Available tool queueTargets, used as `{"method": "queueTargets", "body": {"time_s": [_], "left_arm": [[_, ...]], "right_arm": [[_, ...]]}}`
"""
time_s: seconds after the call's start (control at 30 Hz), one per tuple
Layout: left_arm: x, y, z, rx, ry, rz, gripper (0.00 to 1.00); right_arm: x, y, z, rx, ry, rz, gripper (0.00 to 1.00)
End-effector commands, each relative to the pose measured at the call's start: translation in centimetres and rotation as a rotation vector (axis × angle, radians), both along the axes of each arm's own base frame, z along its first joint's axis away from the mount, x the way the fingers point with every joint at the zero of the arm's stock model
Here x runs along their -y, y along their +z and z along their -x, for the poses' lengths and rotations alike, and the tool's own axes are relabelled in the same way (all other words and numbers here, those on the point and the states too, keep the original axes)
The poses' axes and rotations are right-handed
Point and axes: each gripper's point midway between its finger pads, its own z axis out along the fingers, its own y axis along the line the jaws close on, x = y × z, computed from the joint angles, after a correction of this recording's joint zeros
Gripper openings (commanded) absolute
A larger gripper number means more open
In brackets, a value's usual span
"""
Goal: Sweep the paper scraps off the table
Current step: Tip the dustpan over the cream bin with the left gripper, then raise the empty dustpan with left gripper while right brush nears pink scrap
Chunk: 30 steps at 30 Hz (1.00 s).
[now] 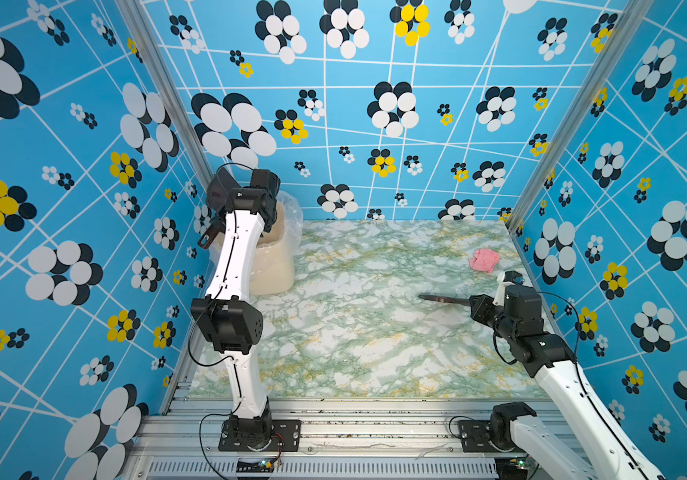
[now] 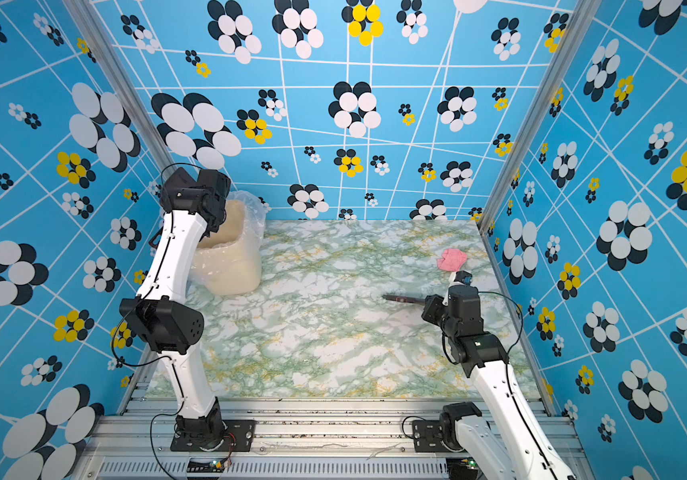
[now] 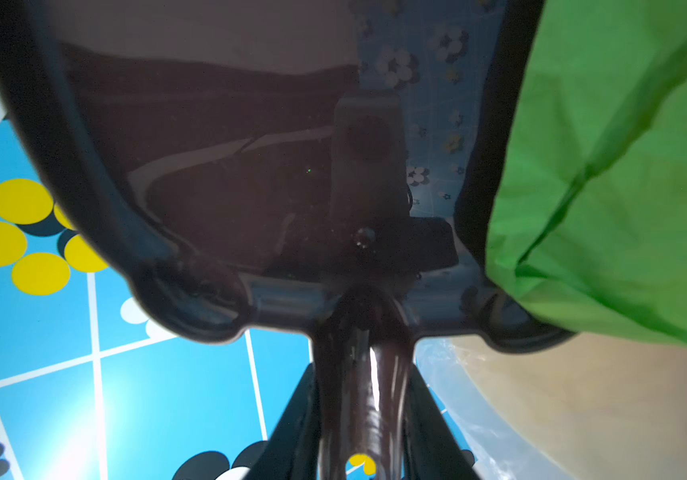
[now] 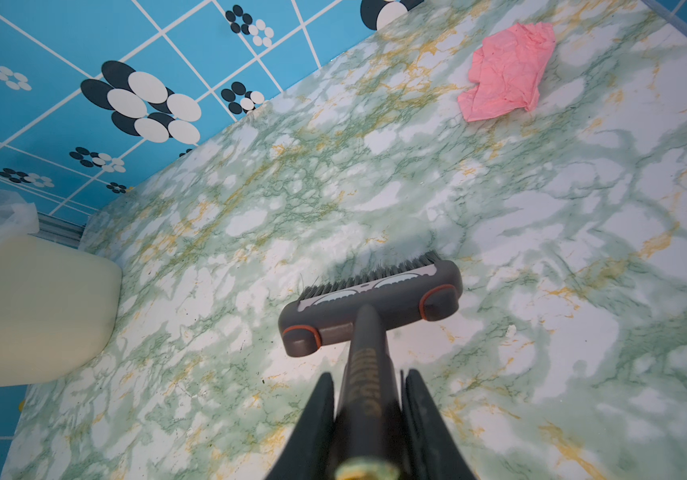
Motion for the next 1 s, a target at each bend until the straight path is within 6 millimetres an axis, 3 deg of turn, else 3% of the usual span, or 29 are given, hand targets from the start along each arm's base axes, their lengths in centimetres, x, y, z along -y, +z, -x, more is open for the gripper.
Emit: {"method": "queueTargets", "body": {"time_s": [0.0,0.7,0.97], "left_arm": [[-0.1,2.4,0.3,0.04,-0.012,-0.066,0.0],[0.5,3.8,0.2,-0.044,-0.151,-0.209,0.0],[2.0,5.1,0.9,0.105,-0.17,-0.023,0.0]], "right_arm": [[0.1,0.5,-0.5,0.036,0.007,0.004,0.0],[0.0,0.3,-0.7,0.04,0.009,0.005,0.0],[0.4,1.3,-0.8,0.068,-0.007,0.013,0.0]]}}
